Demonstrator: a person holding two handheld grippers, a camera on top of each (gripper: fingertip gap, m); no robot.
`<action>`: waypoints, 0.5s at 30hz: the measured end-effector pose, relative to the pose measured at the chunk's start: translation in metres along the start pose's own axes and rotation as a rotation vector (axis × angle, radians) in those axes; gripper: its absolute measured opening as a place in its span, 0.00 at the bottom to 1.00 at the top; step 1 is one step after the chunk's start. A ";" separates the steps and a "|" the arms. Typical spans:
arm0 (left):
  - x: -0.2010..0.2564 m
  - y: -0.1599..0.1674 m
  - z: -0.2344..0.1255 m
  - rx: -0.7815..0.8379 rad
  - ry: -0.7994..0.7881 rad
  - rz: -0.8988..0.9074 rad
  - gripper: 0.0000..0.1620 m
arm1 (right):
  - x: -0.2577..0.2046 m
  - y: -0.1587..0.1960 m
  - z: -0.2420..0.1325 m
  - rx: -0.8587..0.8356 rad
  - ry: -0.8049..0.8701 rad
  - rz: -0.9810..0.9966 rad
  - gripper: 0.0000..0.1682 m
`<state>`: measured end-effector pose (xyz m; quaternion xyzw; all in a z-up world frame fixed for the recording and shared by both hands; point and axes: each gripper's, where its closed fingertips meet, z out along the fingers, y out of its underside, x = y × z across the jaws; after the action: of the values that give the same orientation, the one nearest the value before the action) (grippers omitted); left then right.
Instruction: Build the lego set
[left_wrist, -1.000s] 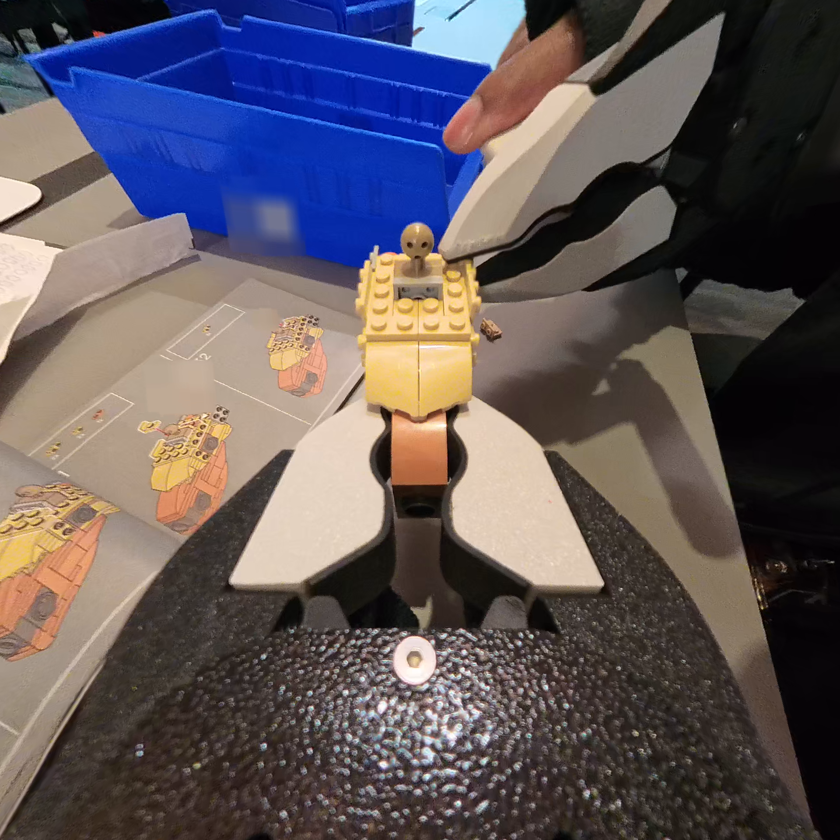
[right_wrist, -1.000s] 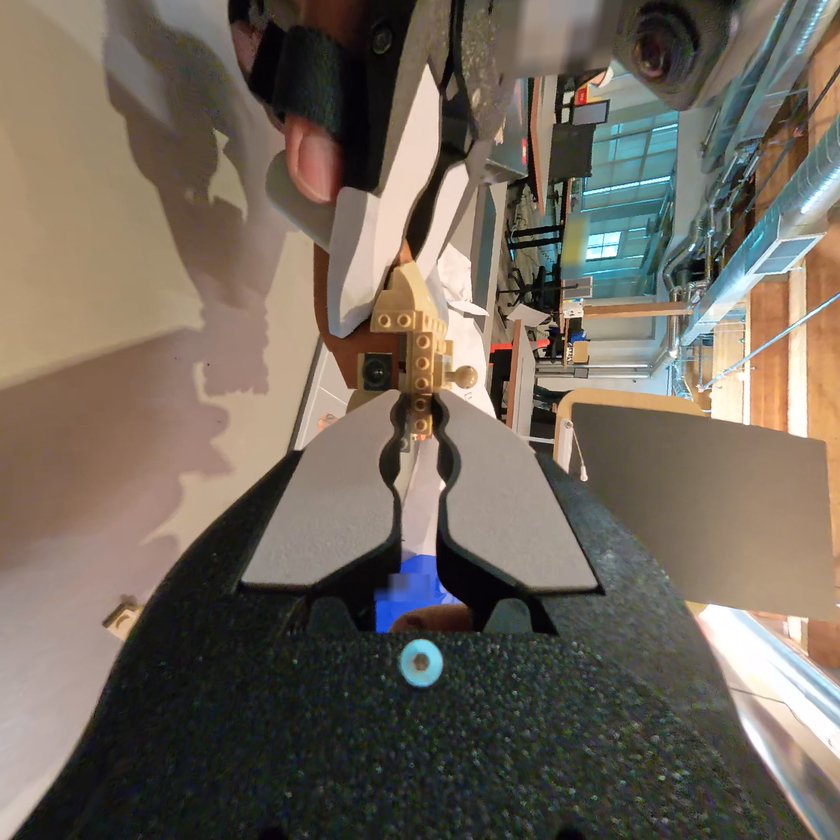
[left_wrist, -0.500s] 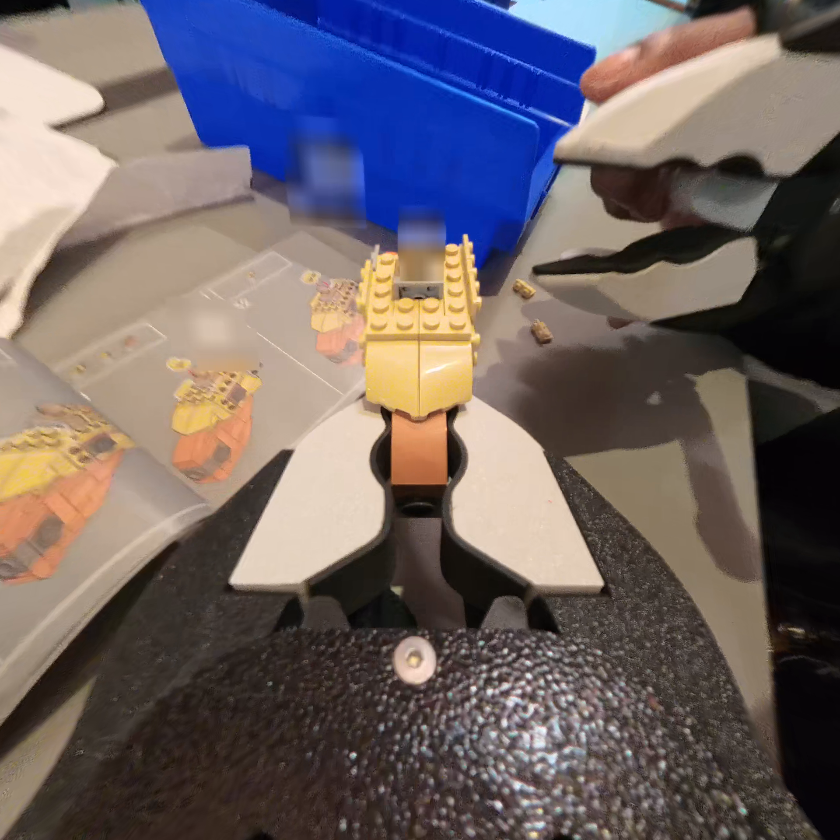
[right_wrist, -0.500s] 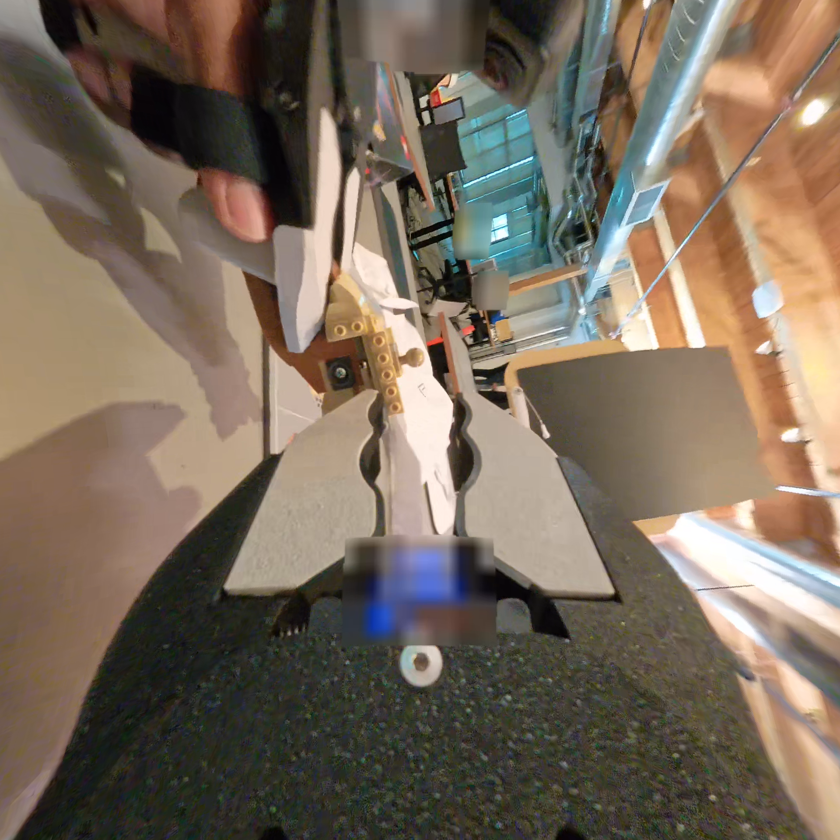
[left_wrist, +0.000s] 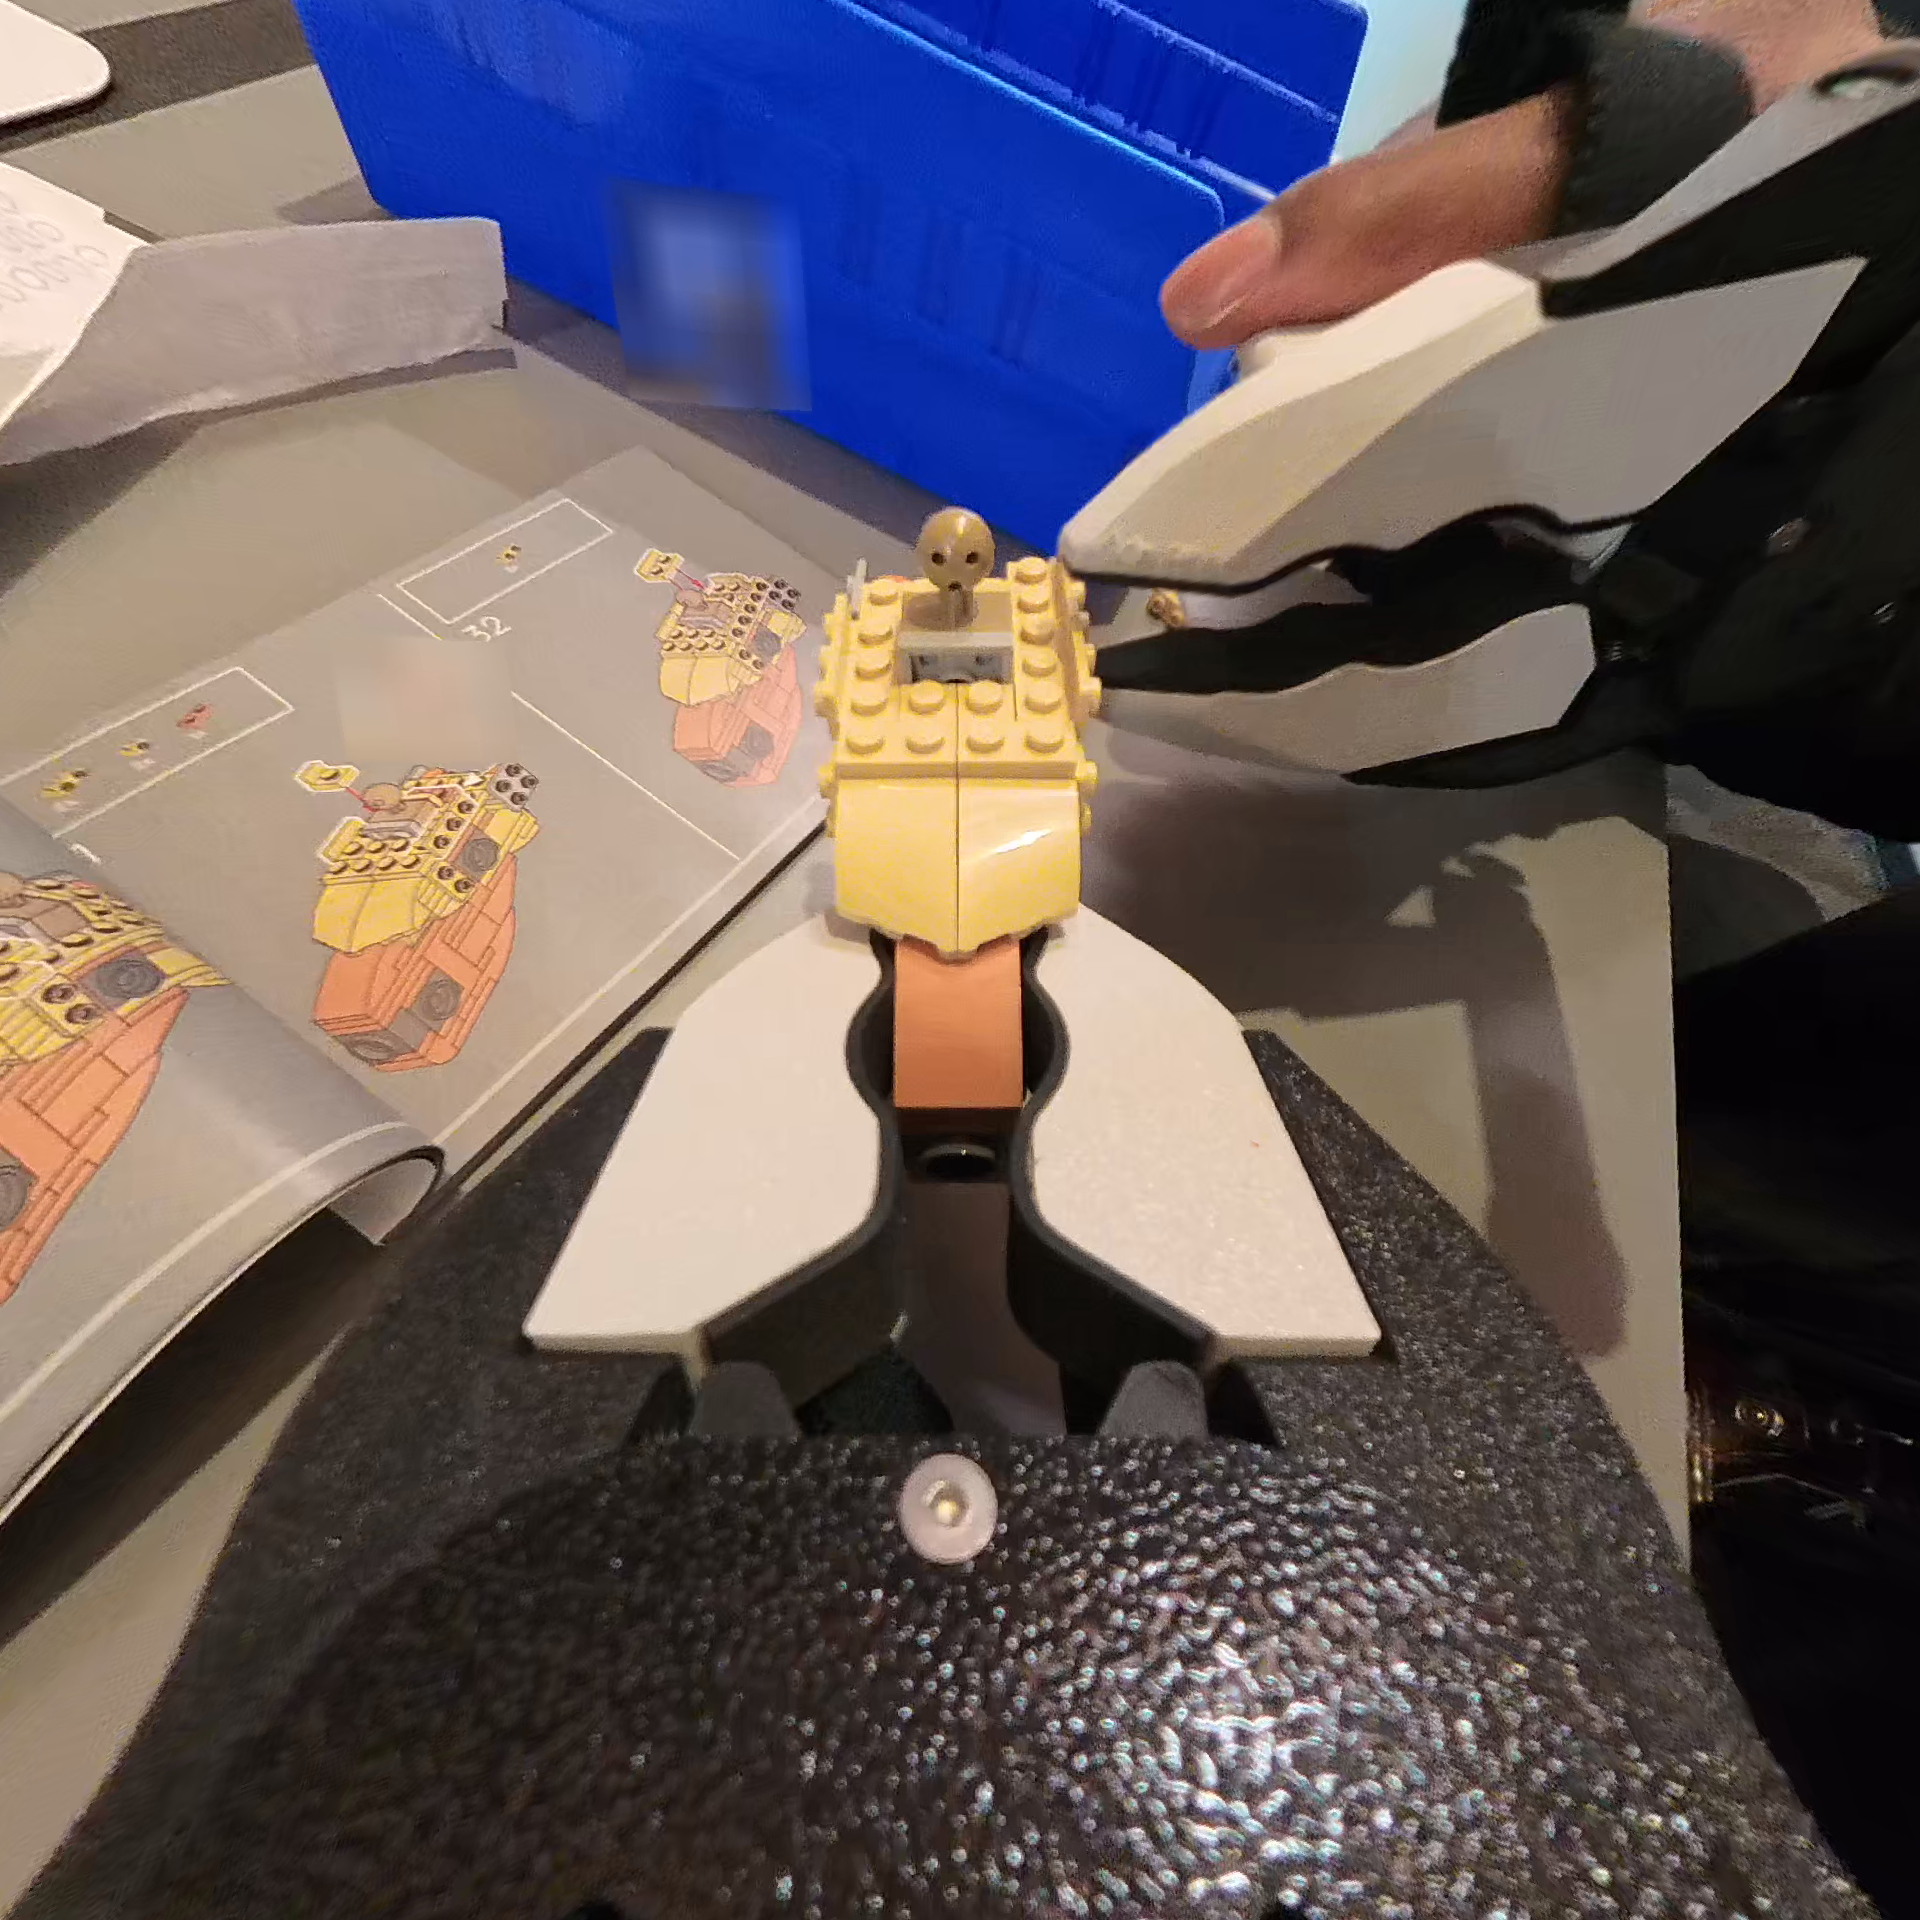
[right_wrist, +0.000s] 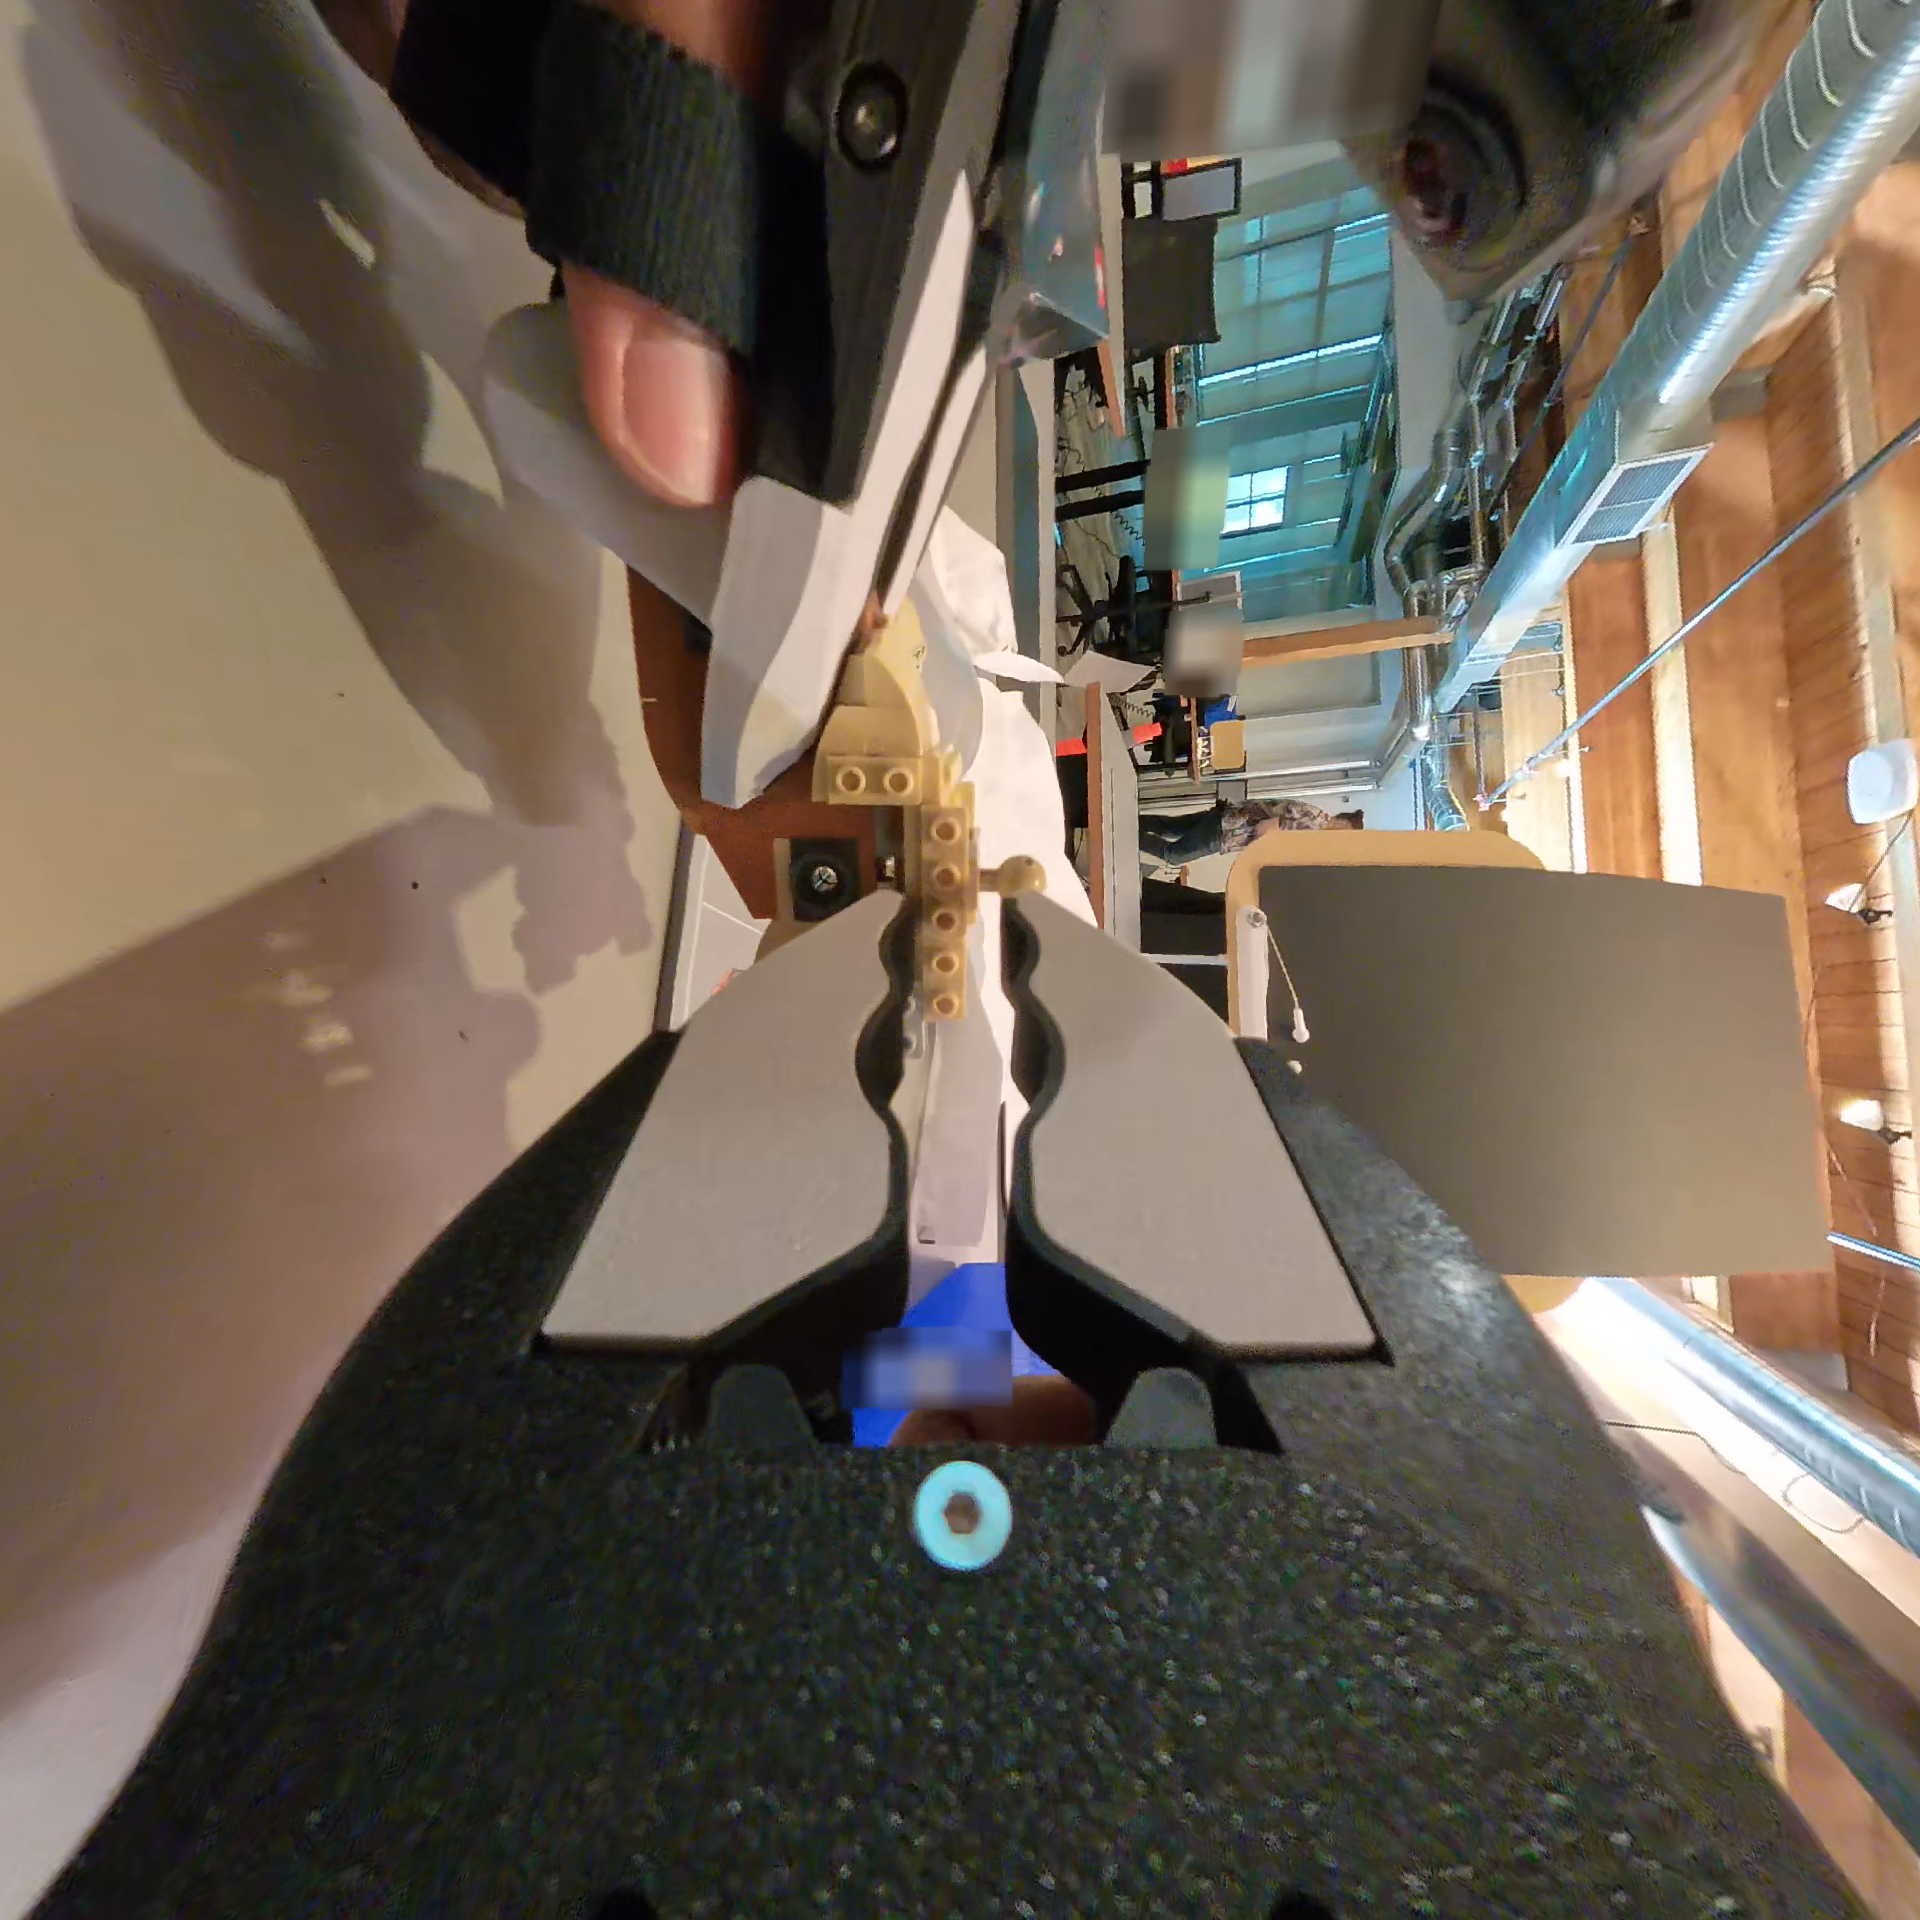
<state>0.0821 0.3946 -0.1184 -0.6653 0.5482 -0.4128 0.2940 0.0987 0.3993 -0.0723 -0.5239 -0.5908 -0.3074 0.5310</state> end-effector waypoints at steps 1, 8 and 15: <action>-0.001 0.000 0.000 -0.002 -0.008 0.006 0.11 | -0.001 0.000 0.001 -0.002 -0.004 -0.012 0.08; 0.001 -0.003 -0.004 0.006 -0.020 0.067 0.11 | 0.000 -0.004 -0.002 0.012 -0.010 -0.033 0.05; 0.007 -0.006 -0.005 0.007 -0.012 0.136 0.12 | 0.001 -0.005 -0.008 0.044 -0.070 -0.010 0.05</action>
<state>0.0807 0.3895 -0.1092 -0.6281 0.5888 -0.3897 0.3270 0.0967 0.3908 -0.0683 -0.5195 -0.6183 -0.2787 0.5198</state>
